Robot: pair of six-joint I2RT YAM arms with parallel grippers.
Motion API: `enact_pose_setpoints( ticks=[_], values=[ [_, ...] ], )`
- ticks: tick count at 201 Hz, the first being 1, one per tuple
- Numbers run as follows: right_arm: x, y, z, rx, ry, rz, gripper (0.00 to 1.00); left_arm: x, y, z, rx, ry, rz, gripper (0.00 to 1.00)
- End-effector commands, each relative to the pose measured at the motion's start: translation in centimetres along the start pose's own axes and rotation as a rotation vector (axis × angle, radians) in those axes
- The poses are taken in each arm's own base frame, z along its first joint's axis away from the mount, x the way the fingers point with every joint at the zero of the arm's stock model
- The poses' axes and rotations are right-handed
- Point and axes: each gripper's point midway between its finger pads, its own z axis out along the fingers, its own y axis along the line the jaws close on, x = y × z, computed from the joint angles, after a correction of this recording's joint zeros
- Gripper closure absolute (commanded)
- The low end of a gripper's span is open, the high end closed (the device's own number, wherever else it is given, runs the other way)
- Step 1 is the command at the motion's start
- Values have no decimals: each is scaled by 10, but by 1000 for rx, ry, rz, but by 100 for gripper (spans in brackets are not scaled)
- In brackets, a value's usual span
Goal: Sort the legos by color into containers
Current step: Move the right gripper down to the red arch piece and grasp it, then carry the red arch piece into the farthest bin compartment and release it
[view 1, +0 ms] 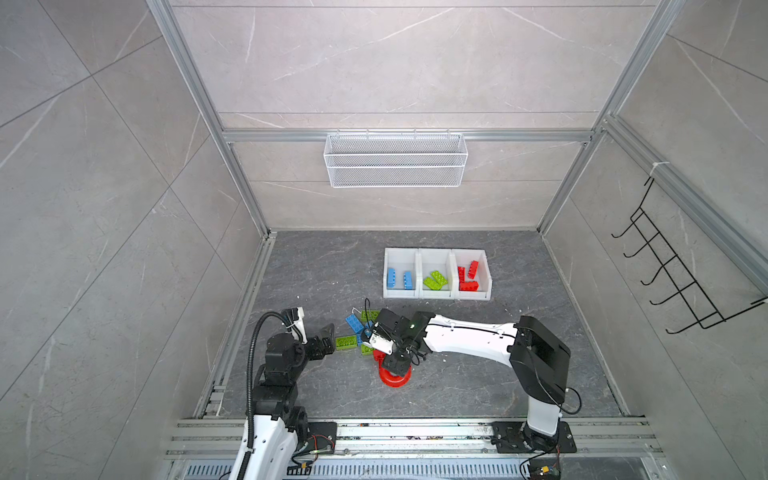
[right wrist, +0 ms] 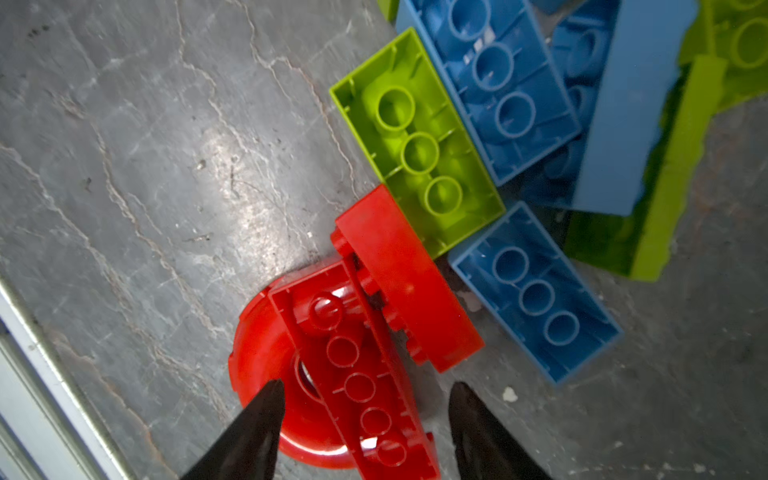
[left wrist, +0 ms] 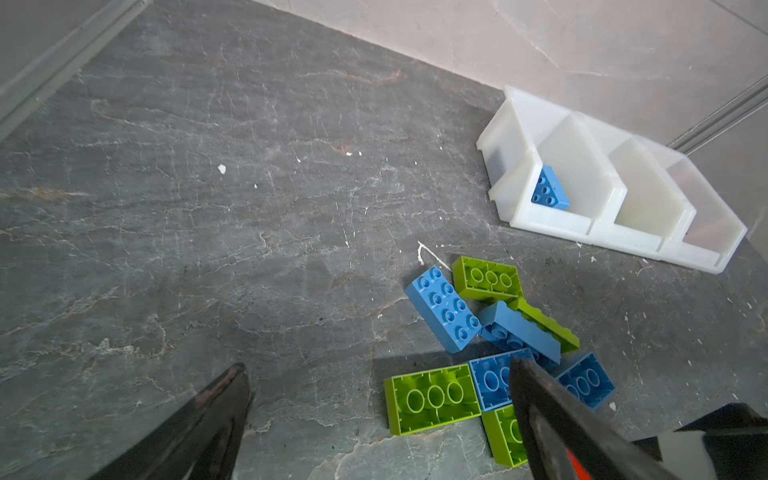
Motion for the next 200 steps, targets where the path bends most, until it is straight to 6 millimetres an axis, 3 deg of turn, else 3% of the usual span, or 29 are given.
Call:
enact_pose_setpoints(
  ticks=[1,69,137,200],
  values=[
    [4,2,7,7,40,-38,36,-29,-15,-7,55,-80,45,0],
    [9,5,21,-2,68,-40,45,-29,-11,-13,34,-111,38,0],
    [23,14,29,-31,100,-27,66,-30,-8,-16,19,-127,31,0],
    [28,15,4,-17,23,42,82,-30,-8,-16,18,-125,31,0]
  ],
)
